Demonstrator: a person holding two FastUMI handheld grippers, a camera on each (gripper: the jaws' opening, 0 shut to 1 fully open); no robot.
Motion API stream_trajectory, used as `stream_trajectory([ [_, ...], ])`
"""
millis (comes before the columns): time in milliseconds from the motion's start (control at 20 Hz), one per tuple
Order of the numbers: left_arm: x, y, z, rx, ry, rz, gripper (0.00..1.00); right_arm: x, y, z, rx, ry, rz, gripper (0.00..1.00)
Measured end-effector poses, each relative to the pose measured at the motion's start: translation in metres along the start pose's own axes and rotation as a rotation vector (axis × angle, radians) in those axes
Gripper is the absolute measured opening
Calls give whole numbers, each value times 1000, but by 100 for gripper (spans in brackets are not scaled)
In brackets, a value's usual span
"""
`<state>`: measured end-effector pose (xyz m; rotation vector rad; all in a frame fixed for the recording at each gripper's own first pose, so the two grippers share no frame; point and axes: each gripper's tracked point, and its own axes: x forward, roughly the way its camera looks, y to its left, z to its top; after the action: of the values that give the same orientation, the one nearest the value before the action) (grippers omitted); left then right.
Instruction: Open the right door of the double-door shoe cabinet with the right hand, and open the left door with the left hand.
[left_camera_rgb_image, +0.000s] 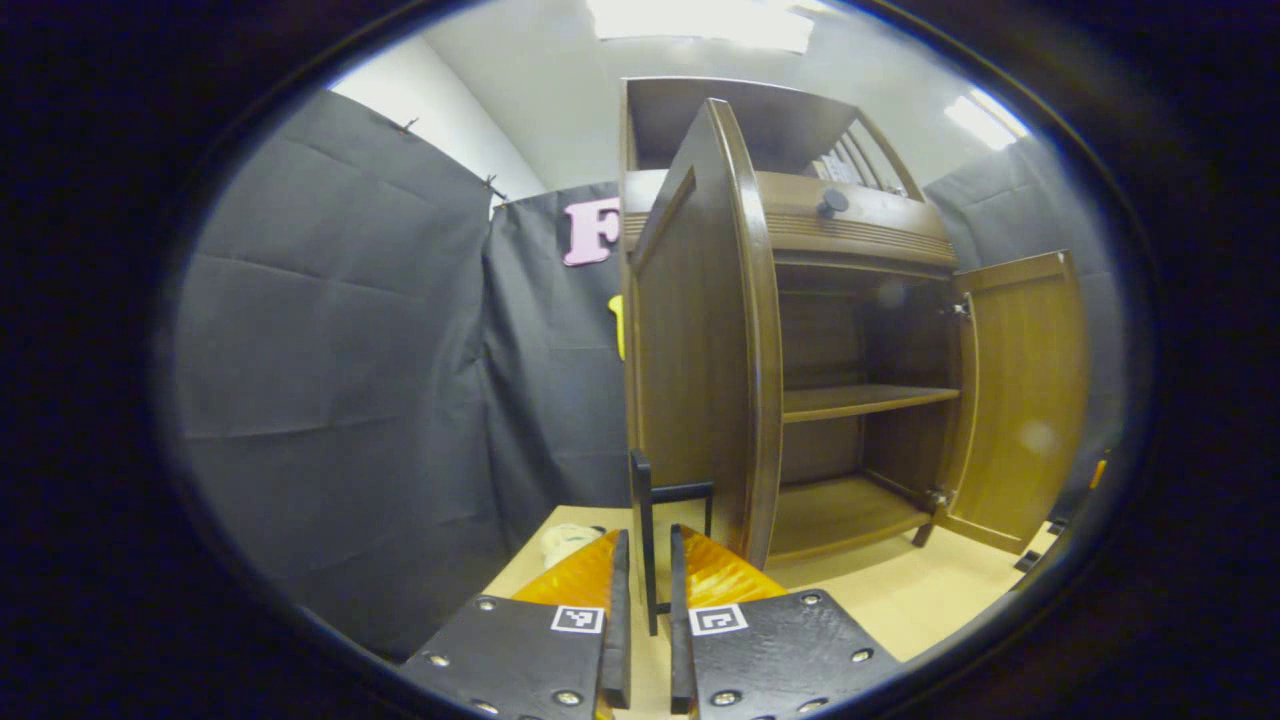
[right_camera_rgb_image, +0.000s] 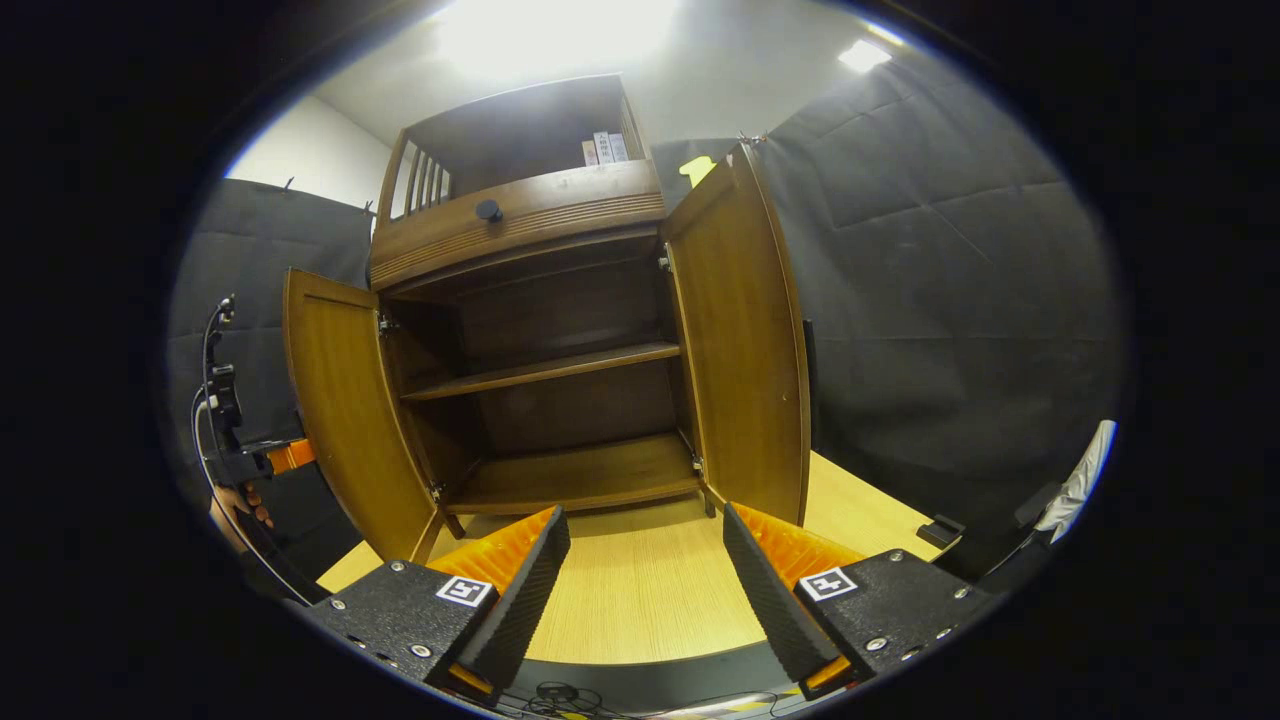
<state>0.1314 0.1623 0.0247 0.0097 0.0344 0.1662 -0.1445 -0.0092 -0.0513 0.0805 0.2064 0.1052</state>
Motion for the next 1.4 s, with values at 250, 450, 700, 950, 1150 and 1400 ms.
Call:
stream_trajectory([
  [250, -6, 23, 5, 5, -25, 101, 11, 1, 8, 8, -21, -17, 25, 95],
  [450, -9, 42, 10, 19, -41, 149, 21, 2, 13, 18, -46, -42, 43, 96],
  [700, -16, 42, 20, 46, -65, 146, 16, 2, 12, 39, -75, -89, 47, 95],
  [950, -22, 38, 24, 65, -71, 115, 21, -2, 5, 59, -121, -139, 23, 96],
  [1150, -21, 28, 31, 59, -89, 72, 21, -8, 1, 60, -116, -151, 7, 95],
  [1400, -19, 16, 39, 68, -149, 50, 18, -19, 1, 56, -110, -162, -6, 91],
])
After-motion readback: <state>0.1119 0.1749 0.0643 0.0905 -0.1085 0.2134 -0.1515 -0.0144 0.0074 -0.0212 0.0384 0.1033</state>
